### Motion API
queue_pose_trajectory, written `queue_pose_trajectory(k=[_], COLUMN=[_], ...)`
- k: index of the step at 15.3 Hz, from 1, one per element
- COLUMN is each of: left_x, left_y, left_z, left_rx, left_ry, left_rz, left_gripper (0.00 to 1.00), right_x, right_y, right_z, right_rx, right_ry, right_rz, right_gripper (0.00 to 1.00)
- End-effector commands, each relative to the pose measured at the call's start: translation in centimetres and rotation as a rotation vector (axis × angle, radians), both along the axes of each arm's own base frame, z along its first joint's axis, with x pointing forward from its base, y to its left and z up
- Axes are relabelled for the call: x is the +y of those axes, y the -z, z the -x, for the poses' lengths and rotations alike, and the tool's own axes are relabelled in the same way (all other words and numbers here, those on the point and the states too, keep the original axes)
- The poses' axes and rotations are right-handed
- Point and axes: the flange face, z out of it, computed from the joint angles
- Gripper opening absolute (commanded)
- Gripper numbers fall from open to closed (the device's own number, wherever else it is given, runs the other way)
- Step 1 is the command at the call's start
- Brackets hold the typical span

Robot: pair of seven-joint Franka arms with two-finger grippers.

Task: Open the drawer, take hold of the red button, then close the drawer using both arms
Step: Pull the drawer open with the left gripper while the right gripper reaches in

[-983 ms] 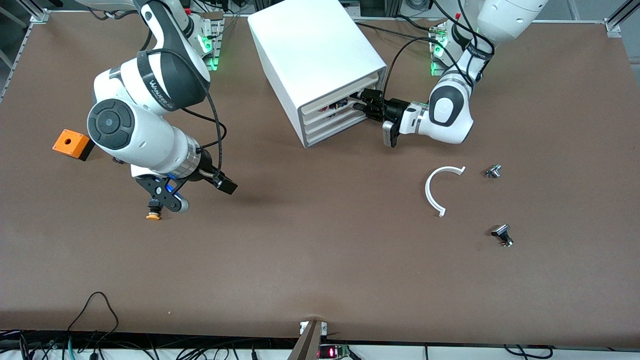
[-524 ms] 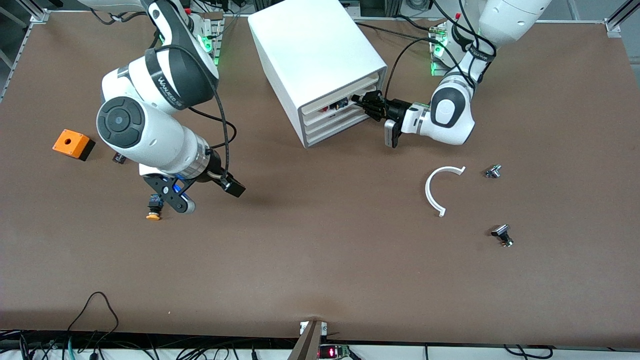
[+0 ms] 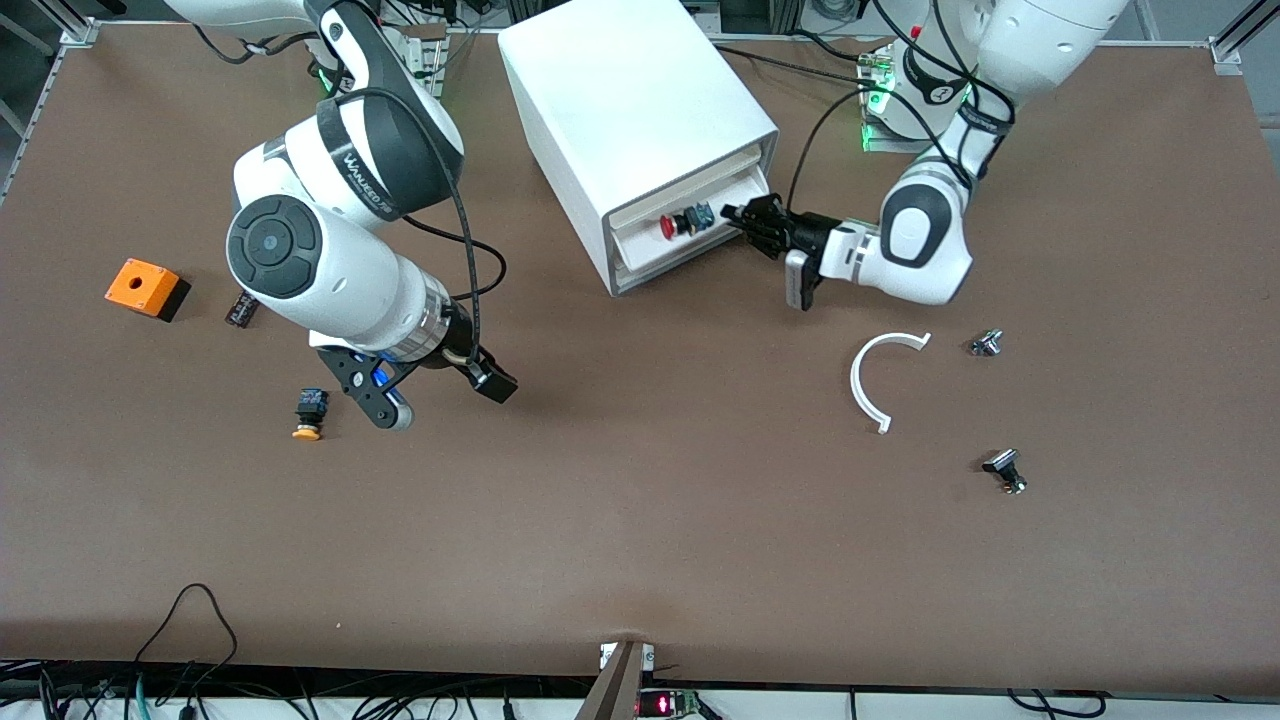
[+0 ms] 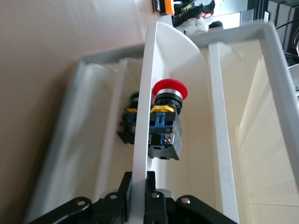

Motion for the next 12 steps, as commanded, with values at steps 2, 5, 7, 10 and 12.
queue_pose_trajectory(k=[2, 5, 7, 10, 12], left_x=[3.8, 4.2, 4.4, 4.3, 4.9], left_y=[3.8, 3.4, 4.0, 4.3, 4.3], left_z=[-5.1, -7.8, -9.3, -9.4, -9.3], left_rx=[-0.021, -0.061, -0.073, -0.063, -0.053], left_ry=[0.003, 0.0, -0.005, 0.009, 0.024], left_rz=[-0.022, -0.023, -0.017, -0.009, -0.008], left_gripper=[0.0, 0.0, 0.0, 0.26, 1.0], right_x=[3.3, 6.9, 9.3, 12.9, 15.2], right_y=[-0.3, -0.2, 0.4, 1.2, 1.7], right_z=[0.1, 1.1, 2.0, 3.5, 4.5], right_rx=[0.002, -0.02, -0.029, -0.033, -0.022], right_ry=[0.068, 0.127, 0.164, 0.217, 0.271], right_rz=[-0.021, -0.043, -0.055, -0.086, -0.128], right_gripper=[0.99, 0.99, 0.99, 0.99, 0.99])
